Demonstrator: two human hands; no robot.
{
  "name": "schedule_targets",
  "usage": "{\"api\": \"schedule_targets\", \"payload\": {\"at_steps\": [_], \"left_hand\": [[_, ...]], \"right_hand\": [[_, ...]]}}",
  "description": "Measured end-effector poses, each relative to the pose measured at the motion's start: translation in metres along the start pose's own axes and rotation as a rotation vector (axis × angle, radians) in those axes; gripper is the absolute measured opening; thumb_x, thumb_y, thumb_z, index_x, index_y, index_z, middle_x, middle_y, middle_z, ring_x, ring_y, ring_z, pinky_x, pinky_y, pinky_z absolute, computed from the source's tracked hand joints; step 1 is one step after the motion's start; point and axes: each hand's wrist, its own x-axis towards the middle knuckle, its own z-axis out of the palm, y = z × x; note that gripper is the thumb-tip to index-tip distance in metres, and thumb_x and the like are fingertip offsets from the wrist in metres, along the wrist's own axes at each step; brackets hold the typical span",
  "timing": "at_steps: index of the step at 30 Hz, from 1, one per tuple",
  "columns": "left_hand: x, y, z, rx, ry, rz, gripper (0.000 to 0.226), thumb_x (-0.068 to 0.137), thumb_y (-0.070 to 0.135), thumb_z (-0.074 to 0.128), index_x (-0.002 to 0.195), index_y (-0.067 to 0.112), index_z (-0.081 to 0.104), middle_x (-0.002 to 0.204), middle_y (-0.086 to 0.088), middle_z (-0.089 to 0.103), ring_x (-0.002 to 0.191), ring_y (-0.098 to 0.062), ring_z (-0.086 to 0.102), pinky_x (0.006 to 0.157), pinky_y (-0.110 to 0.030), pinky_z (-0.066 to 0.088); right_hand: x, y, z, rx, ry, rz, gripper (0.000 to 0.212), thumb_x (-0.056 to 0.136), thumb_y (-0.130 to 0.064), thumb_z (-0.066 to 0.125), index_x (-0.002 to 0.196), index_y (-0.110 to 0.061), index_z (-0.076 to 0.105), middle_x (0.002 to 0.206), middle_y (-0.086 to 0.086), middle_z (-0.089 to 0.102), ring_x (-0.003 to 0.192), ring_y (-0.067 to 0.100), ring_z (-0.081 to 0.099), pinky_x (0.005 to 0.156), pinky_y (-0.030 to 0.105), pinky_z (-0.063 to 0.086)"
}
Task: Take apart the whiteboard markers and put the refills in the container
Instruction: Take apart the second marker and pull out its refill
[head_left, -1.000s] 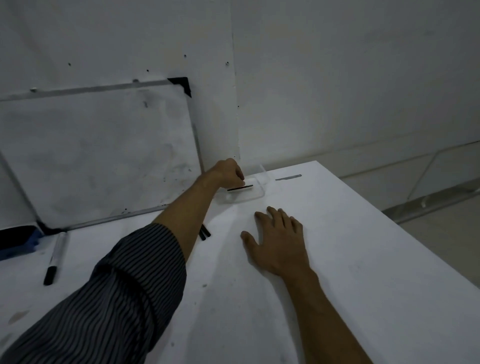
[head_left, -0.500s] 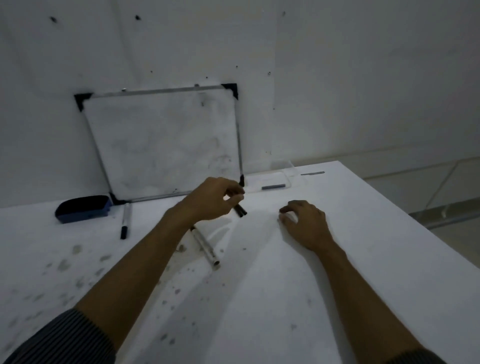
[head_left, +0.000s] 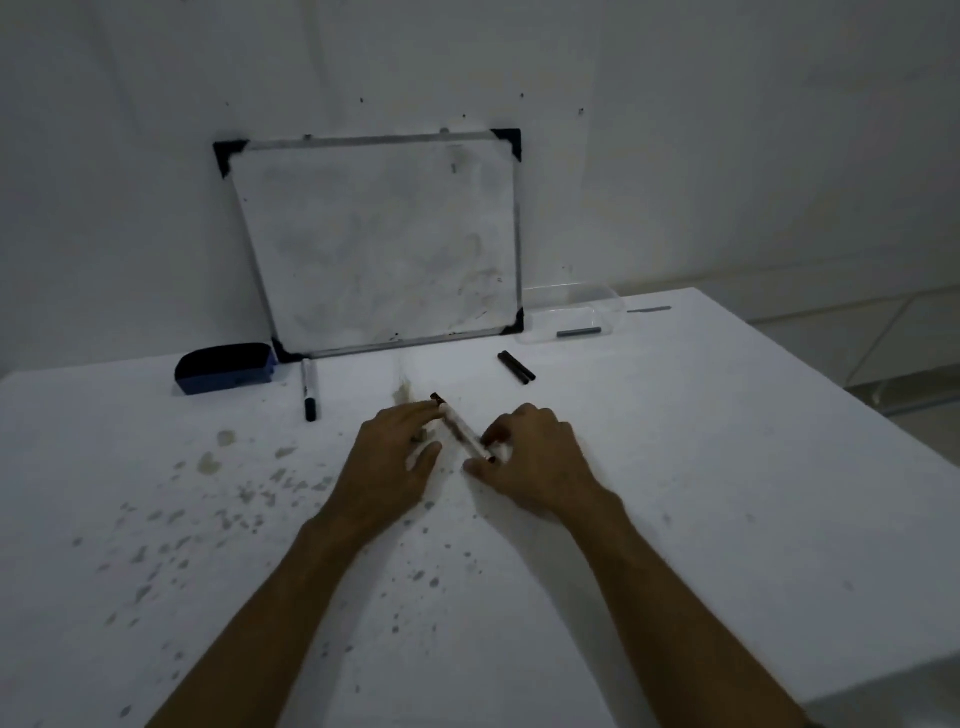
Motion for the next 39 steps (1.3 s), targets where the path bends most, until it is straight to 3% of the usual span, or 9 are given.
{"api": "schedule_targets", "payload": {"at_steps": [3,8,15,18,21,29,34,36,39], "left_hand": [[-0.002,-0.004,0.000,0.039,0.023,0.047,0.048,0.096,0.038,0.060,0.140,0.019,0.062,0.148,-0.002,0.060,0.138,-0.023,0.053,0.118,-0.051,0.039],[0.005,0.006,0.002,0.204,0.114,0.181,0.049,0.100,0.053,0.052,0.138,0.025,0.064,0.147,0.003,0.061,0.143,-0.023,0.047,0.117,-0.044,0.033],[0.023,0.007,0.011,0.255,0.365,0.198,0.027,0.097,0.036,0.070,0.113,0.016,0.079,0.102,-0.002,0.079,0.095,-0.024,0.070,0.081,-0.038,0.048],[0.021,0.002,0.011,0.200,0.379,0.132,0.030,0.099,0.037,0.066,0.113,0.015,0.079,0.095,-0.001,0.078,0.080,-0.021,0.067,0.070,-0.035,0.047],[0.021,-0.002,0.011,0.138,0.374,0.073,0.034,0.100,0.041,0.062,0.115,0.015,0.079,0.093,0.001,0.077,0.076,-0.017,0.066,0.065,-0.036,0.050],[0.025,-0.005,0.008,-0.065,0.300,-0.015,0.035,0.100,0.044,0.061,0.119,0.019,0.077,0.090,0.005,0.074,0.077,-0.010,0.059,0.071,-0.036,0.051],[0.024,-0.003,0.006,-0.126,0.292,-0.057,0.037,0.097,0.042,0.062,0.120,0.018,0.077,0.096,0.004,0.076,0.084,-0.012,0.062,0.076,-0.027,0.051],[0.024,0.000,0.003,-0.170,0.296,-0.086,0.036,0.096,0.040,0.063,0.120,0.016,0.077,0.098,0.004,0.076,0.087,-0.010,0.062,0.076,-0.015,0.046],[0.024,0.002,0.000,-0.303,0.310,-0.172,0.029,0.095,0.034,0.069,0.119,0.020,0.077,0.098,0.013,0.073,0.089,-0.009,0.063,0.075,-0.016,0.049]], "right_hand": [[-0.001,-0.004,0.005,0.076,0.075,0.013,0.036,0.084,-0.051,0.069,0.111,-0.029,0.075,0.101,-0.007,0.076,0.099,0.016,0.066,0.095,0.041,0.051],[0.002,-0.009,-0.007,0.408,0.043,0.060,0.033,0.096,-0.041,0.066,0.119,-0.020,0.075,0.113,-0.007,0.075,0.103,0.008,0.067,0.095,0.028,0.052],[0.031,0.001,-0.022,0.608,0.076,0.059,0.033,0.099,-0.045,0.059,0.111,-0.019,0.076,0.099,-0.008,0.077,0.094,0.003,0.068,0.083,0.022,0.052],[0.053,0.017,-0.013,0.463,0.242,0.171,0.025,0.099,-0.034,0.060,0.112,-0.016,0.072,0.103,-0.001,0.072,0.090,0.013,0.067,0.084,0.033,0.057],[0.068,0.029,0.003,0.268,0.292,0.228,0.027,0.095,-0.025,0.068,0.118,-0.012,0.069,0.114,0.010,0.062,0.094,0.022,0.066,0.082,0.028,0.051],[0.085,0.030,0.022,0.034,0.346,0.244,0.030,0.095,-0.029,0.065,0.112,-0.005,0.066,0.109,0.014,0.062,0.092,0.032,0.066,0.084,0.044,0.055],[0.089,0.029,0.023,0.107,0.359,0.307,0.025,0.096,-0.026,0.064,0.105,-0.004,0.070,0.106,0.014,0.068,0.095,0.032,0.068,0.086,0.044,0.055],[0.086,0.026,0.022,0.160,0.359,0.275,0.020,0.098,-0.025,0.063,0.105,-0.007,0.070,0.106,0.011,0.067,0.094,0.028,0.067,0.087,0.040,0.054],[0.064,0.019,0.014,0.481,0.345,0.201,0.016,0.099,-0.029,0.062,0.108,-0.016,0.068,0.103,-0.002,0.067,0.082,0.009,0.065,0.077,0.023,0.052]]}}
